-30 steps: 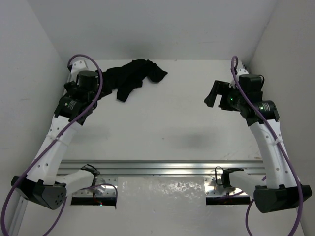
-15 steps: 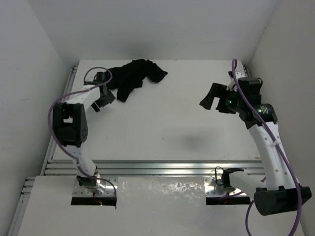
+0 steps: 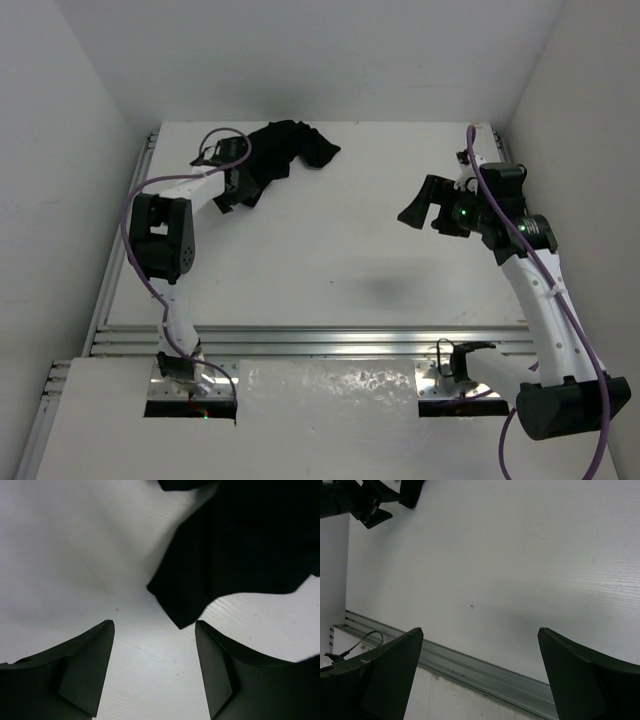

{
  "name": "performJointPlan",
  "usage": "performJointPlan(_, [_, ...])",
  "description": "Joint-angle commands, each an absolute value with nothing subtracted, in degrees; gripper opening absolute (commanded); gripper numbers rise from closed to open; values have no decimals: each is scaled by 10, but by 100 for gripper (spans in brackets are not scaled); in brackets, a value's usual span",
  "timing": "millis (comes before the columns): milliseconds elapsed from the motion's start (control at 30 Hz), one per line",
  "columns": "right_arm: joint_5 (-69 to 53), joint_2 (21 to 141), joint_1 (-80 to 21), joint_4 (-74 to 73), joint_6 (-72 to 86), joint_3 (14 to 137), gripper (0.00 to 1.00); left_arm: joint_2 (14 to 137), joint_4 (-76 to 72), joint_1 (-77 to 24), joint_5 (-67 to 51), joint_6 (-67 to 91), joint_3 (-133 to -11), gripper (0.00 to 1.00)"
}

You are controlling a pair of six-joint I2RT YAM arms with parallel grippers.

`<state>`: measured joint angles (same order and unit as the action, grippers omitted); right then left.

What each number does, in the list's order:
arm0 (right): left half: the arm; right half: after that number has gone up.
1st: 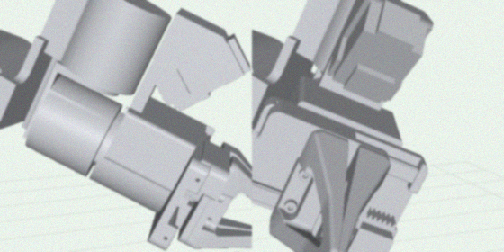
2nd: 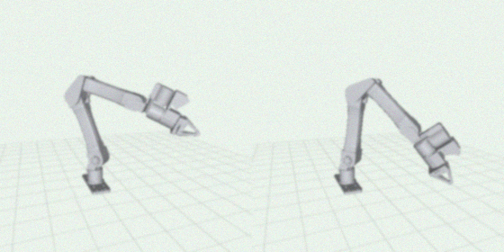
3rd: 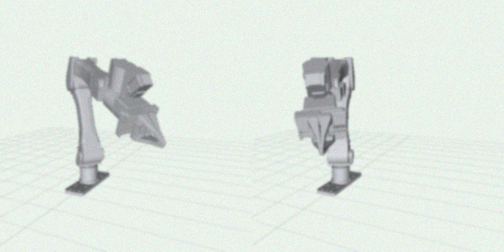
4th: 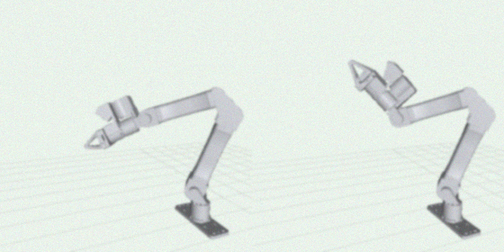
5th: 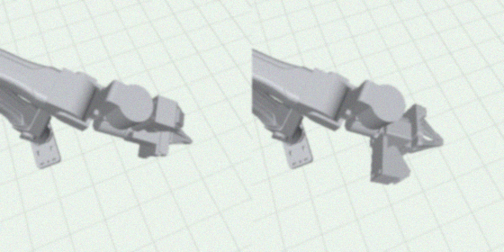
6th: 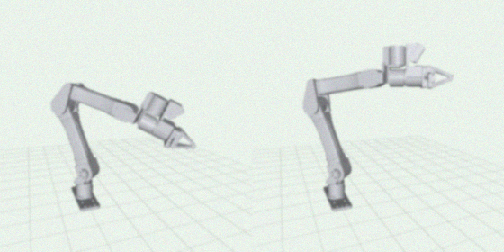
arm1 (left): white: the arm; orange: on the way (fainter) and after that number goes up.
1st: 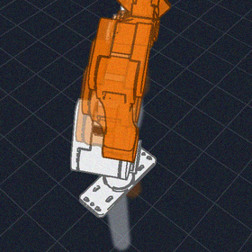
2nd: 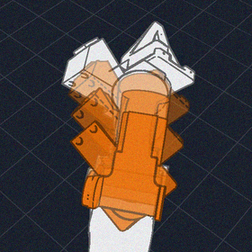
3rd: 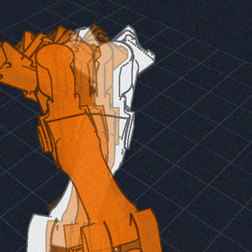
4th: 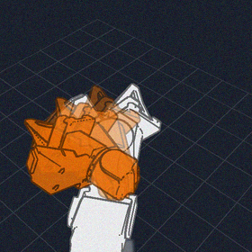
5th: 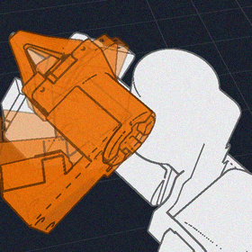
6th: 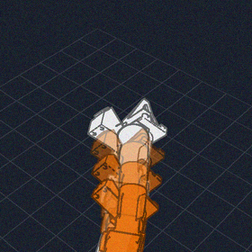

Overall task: Fold and stack the t-shirts
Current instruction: Grab crumpled tshirt from the corner of the board with the left arm

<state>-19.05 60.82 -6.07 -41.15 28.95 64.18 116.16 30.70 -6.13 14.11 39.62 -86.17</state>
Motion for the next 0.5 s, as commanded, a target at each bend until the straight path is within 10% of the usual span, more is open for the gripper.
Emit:
performJointPlan(0, [-208,610,-61,-384,295,645,99,1160,270,-82,135,411,-866,64])
performJointPlan(467, [-240,630,-66,-374,305,636,99,1245,304,-89,154,437,-929,41])
